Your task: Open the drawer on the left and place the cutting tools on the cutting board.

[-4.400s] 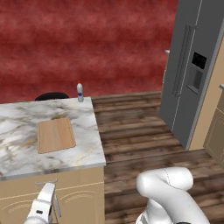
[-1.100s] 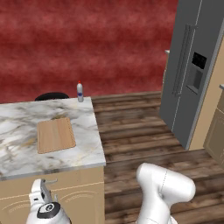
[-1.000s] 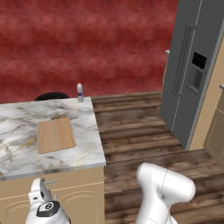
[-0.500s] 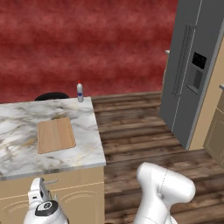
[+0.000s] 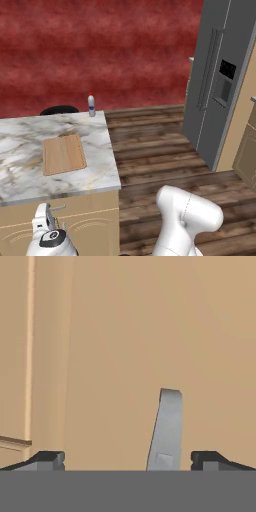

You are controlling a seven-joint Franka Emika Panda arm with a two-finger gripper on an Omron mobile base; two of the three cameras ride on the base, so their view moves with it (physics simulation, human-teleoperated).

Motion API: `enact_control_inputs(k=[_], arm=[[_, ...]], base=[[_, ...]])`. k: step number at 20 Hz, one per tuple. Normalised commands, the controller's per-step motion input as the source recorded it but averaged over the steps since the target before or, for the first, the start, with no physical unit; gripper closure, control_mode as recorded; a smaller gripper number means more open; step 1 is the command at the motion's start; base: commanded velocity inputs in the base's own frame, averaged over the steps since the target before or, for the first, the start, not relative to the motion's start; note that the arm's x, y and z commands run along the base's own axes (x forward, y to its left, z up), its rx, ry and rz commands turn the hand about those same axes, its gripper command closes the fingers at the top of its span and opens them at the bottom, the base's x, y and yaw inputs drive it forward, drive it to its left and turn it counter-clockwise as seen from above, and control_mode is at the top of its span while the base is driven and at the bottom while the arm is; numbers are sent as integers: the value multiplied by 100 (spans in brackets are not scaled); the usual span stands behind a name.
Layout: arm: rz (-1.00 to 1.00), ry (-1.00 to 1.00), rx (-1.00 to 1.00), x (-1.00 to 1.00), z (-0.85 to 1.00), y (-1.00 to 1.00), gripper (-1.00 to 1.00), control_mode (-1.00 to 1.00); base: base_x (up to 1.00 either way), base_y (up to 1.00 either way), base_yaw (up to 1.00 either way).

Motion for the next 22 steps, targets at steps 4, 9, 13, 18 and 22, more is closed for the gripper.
enact_control_inputs(k=[4, 9, 13, 18, 22], arm=[[0, -21, 0, -13, -4, 0, -100, -100], [0, -13, 2, 0, 10, 0, -100, -100], [0, -3, 0, 0, 1, 0, -100, -100], [0, 0, 0, 0, -10, 0, -100, -100], [0, 0, -1, 0, -33, 0, -100, -100]], base=[[0, 0, 0], [0, 0, 0], [0, 0, 0], [0, 0, 0], [0, 0, 0]])
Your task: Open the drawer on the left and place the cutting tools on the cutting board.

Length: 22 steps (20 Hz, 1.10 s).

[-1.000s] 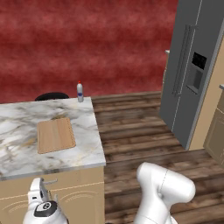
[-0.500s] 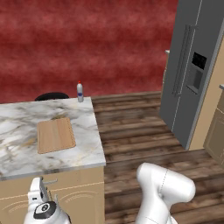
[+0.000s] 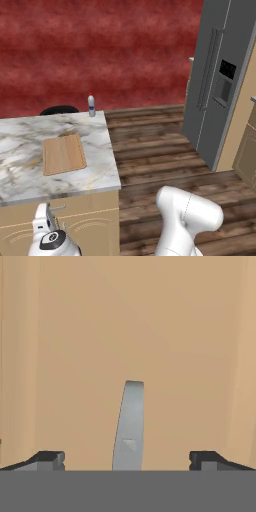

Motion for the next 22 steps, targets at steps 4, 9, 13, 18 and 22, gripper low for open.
enact_control_inputs(k=[4, 9, 13, 18, 22], arm=[[0, 0, 0, 0, -26, 0, -100, -100], [0, -1, 0, 3, -5, 0, -100, -100], [0, -2, 0, 10, -2, 0, -100, -100], [0, -4, 0, 14, -7, 0, -100, -100], [0, -8, 0, 13, -31, 3, -100, -100]], base=[[0, 0, 0], [0, 0, 0], [0, 0, 0], [0, 0, 0], [0, 0, 0]])
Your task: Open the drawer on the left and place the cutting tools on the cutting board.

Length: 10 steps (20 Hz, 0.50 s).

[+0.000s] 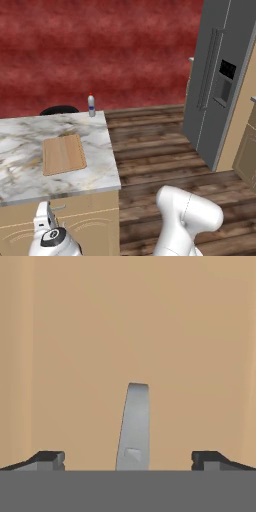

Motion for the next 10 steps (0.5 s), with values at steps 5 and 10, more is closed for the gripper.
enact_control_inputs(k=[5, 10], arm=[[0, -7, 0, 12, -27, 2, 100, -100], [0, 0, 0, 2, 0, 0, 100, -100]], base=[[0, 0, 0], [0, 0, 0]])
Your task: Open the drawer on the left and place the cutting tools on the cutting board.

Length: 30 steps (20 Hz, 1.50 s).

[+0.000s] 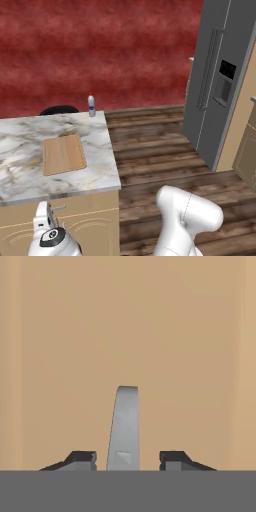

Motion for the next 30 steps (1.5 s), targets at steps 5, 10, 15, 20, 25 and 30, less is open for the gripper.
enact_control_inputs(k=[5, 10, 15, 20, 25, 30], arm=[[0, 0, 0, 0, 0, 0, 100, -100], [0, 0, 0, -40, -1, -1, 100, -100], [0, -1, 0, -83, -6, -14, 100, -100], [1, -7, 0, -100, -8, -26, 100, -100], [2, -12, 1, -100, -10, -31, 100, -100], [3, -13, 1, -100, -10, -30, 100, -100]], base=[[0, 0, 0], [0, 0, 0], [0, 0, 0], [0, 0, 0], [0, 0, 0], [0, 0, 0]])
